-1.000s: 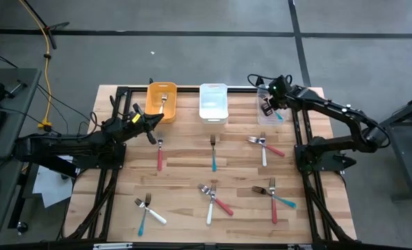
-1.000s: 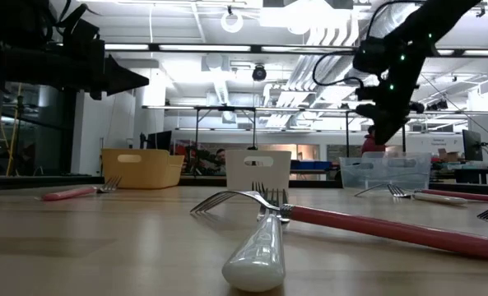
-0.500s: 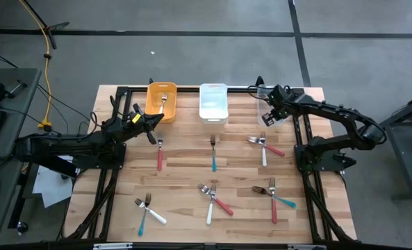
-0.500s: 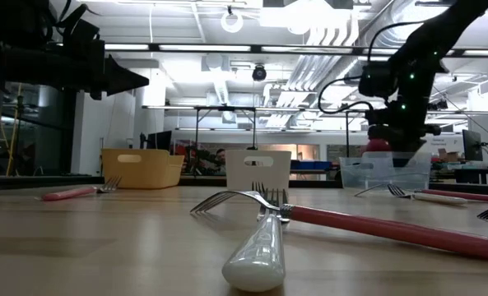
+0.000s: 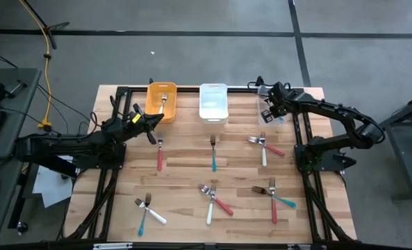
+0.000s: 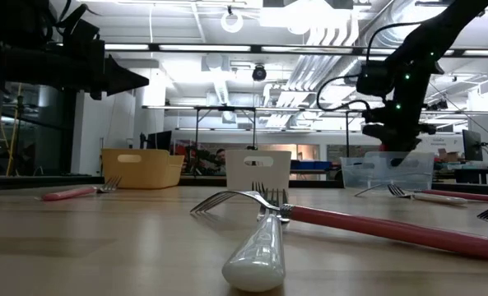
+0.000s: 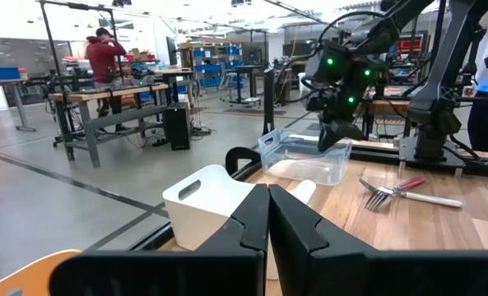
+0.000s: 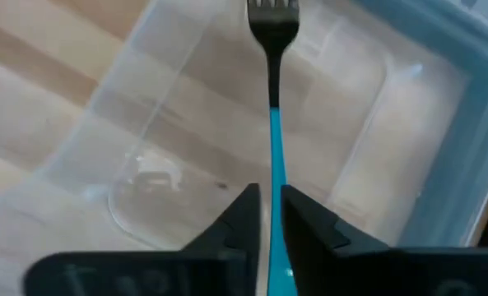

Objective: Sort silverware by color (type)
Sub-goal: Put the top left blue fork into the transparent bin

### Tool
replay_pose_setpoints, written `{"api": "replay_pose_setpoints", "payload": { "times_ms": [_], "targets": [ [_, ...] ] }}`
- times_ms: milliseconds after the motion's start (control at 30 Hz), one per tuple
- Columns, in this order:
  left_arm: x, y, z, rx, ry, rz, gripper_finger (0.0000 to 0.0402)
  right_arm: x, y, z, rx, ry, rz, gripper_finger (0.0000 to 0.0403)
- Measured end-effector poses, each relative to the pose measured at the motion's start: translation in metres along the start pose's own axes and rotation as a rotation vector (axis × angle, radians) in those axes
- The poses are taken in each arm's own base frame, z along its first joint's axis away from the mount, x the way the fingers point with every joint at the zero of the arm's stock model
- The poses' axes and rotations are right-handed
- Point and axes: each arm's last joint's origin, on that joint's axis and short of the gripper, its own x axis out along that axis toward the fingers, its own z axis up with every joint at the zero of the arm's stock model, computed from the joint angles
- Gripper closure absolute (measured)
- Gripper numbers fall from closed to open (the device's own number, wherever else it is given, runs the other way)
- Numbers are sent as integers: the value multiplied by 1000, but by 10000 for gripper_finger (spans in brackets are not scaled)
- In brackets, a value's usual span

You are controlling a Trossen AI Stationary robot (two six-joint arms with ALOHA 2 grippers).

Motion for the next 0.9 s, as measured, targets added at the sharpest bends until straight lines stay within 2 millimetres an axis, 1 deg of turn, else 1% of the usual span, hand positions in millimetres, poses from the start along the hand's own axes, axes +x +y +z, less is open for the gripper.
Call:
{"api": "replay_pose_setpoints", "payload": {
  "times_ms": [100, 167, 267, 367, 433, 500, 667, 700, 833, 900],
  "targets": [
    [0, 0, 0, 0, 0, 0, 401, 1, 0, 4, 3, -30, -4, 313],
    [0, 0, 0, -1, 0, 0, 401, 6, -2, 4, 8, -11, -5, 296],
    [0, 0, 0, -2, 2, 0, 401, 17, -3, 3, 13, 39, 2, 285],
    [0, 0, 0, -1, 2, 0, 401, 30, -2, 3, 10, 80, -3, 285],
    [0, 0, 0, -1, 3, 0, 401, 33, -1, 4, 10, 80, -10, 291],
    [0, 0, 0, -1, 3, 0, 401, 33, 1, 5, 0, 71, -11, 307],
    [0, 0, 0, 0, 3, 0, 401, 27, 1, 6, -16, 47, 20, 381],
    [0, 0, 0, 0, 3, 0, 401, 25, 1, 6, -16, 39, 21, 386],
    [0, 0, 0, 0, 4, 0, 401, 15, -1, 8, 3, -9, 28, 373],
    [0, 0, 0, 0, 4, 0, 401, 8, -2, 8, 16, -36, 32, 373]
  ]
}}
